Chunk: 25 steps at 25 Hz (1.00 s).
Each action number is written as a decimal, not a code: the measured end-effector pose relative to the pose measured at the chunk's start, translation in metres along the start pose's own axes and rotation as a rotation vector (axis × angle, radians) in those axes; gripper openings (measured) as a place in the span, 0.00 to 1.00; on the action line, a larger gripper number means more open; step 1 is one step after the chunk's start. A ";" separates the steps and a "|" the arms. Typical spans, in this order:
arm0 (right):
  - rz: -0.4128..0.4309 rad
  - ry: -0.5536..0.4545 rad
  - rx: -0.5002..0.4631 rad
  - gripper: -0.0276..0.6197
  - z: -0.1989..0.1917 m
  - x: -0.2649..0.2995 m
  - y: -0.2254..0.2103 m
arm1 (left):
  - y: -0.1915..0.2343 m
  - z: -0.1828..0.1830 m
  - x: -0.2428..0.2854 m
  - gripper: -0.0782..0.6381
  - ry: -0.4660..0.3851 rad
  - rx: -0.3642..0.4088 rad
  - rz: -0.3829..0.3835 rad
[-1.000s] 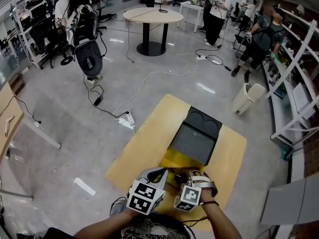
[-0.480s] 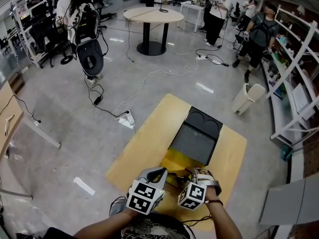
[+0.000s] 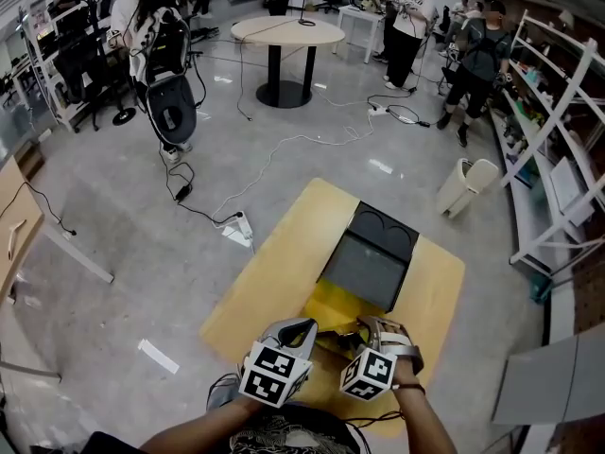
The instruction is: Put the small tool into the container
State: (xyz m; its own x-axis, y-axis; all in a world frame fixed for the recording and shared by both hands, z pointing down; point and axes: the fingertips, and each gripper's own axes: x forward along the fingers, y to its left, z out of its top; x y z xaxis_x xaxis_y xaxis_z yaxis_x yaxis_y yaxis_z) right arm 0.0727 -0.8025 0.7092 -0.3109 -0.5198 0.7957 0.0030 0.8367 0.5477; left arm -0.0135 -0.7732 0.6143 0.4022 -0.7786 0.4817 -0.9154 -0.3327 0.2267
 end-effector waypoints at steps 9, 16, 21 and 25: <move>-0.012 0.015 0.041 0.31 -0.011 -0.051 0.015 | -0.042 0.005 -0.030 0.13 -0.001 0.014 -0.024; -0.054 0.018 0.134 0.26 -0.008 -0.075 0.029 | -0.053 -0.006 -0.054 0.13 0.001 0.023 -0.054; -0.088 -0.002 0.258 0.16 0.008 -0.106 0.034 | -0.064 -0.004 -0.081 0.13 0.011 0.052 -0.088; -0.131 -0.053 0.423 0.05 0.039 -0.138 0.042 | -0.061 -0.005 -0.115 0.13 0.010 0.059 -0.110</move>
State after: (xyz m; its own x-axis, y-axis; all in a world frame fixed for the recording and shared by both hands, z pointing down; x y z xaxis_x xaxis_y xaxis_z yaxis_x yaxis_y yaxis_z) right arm 0.0786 -0.6893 0.6125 -0.3313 -0.6259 0.7061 -0.4251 0.7671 0.4805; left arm -0.0034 -0.6603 0.5494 0.5002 -0.7304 0.4651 -0.8649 -0.4468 0.2285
